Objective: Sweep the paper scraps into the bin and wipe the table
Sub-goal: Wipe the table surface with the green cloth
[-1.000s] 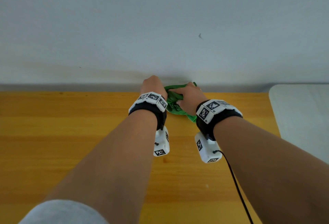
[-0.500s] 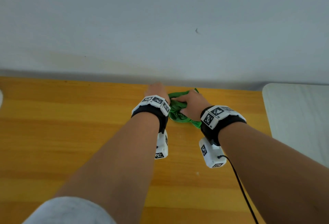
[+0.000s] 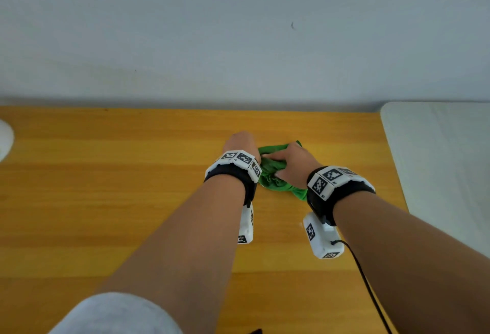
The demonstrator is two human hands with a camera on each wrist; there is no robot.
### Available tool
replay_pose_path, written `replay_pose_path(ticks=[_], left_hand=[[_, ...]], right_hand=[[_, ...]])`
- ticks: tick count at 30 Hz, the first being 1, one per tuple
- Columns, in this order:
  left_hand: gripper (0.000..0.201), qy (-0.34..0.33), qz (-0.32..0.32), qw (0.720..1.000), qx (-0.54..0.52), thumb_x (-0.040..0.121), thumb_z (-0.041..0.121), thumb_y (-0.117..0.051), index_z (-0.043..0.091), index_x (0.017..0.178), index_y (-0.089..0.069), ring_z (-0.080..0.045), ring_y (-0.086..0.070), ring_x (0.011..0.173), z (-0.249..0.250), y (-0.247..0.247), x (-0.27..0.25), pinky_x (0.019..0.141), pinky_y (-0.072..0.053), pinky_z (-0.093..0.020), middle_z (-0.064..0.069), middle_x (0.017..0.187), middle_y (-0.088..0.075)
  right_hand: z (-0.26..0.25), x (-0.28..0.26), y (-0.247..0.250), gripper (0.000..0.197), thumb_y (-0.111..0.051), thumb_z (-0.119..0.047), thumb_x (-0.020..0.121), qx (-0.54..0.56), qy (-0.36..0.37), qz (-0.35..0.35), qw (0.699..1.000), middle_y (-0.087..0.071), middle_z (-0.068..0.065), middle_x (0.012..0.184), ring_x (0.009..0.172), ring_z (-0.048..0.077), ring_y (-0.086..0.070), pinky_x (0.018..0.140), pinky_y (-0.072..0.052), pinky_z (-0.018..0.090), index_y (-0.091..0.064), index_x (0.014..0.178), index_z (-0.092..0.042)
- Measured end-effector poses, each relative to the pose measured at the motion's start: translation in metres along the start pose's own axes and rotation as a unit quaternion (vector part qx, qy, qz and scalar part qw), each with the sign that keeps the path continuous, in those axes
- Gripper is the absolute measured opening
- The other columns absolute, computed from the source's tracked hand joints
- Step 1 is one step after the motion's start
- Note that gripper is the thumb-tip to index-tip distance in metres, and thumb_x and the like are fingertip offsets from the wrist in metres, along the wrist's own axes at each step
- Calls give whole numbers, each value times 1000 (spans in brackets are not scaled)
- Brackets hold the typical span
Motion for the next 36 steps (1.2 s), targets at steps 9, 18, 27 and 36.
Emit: replay_pose_path(ticks=[9, 18, 27, 36], left_hand=[[37, -23, -7, 1000, -13, 88, 6, -64, 10, 58, -43, -17, -42, 48, -6, -23, -27, 40, -33, -25, -3, 58, -46], [41, -54, -23, 998, 8, 91, 8, -62, 11, 56, -41, -15, -39, 46, -9, -53, -65, 39, -31, -24, -3, 55, -42], [36, -68, -39, 997, 5, 90, 6, -62, 11, 63, -39, -16, -42, 48, -22, -83, -104, 40, -33, -25, -3, 58, -45], [37, -67, -49, 996, 15, 90, 7, -62, 11, 59, -42, -17, -40, 47, -36, -105, -135, 41, -32, -25, -3, 56, -42]], right_hand=[[4, -36, -24, 52, -59, -17, 93, 17, -18, 11, 1000, -36, 13, 138, 76, 20, -47, 72, -40, 22, -48, 137, -41], [5, -81, -54, 50, -58, -14, 94, 40, -41, 11, 998, -33, 13, 144, 51, 13, -44, 44, -33, 15, -49, 137, -38], [10, -120, -91, 52, -62, -15, 92, 58, -57, 3, 997, -51, 18, 131, 46, 13, -41, 36, -30, 13, -49, 136, -40], [7, -148, -115, 54, -61, -14, 91, 53, -56, -4, 997, -44, 6, 113, 53, 11, -39, 44, -33, 17, -49, 137, -40]])
Point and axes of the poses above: each hand's wrist, its own x-axis towards the middle knuckle, its own y-axis out of the back of the hand, z = x × y, the point moved 9 cm from there along x, towards the middle knuckle
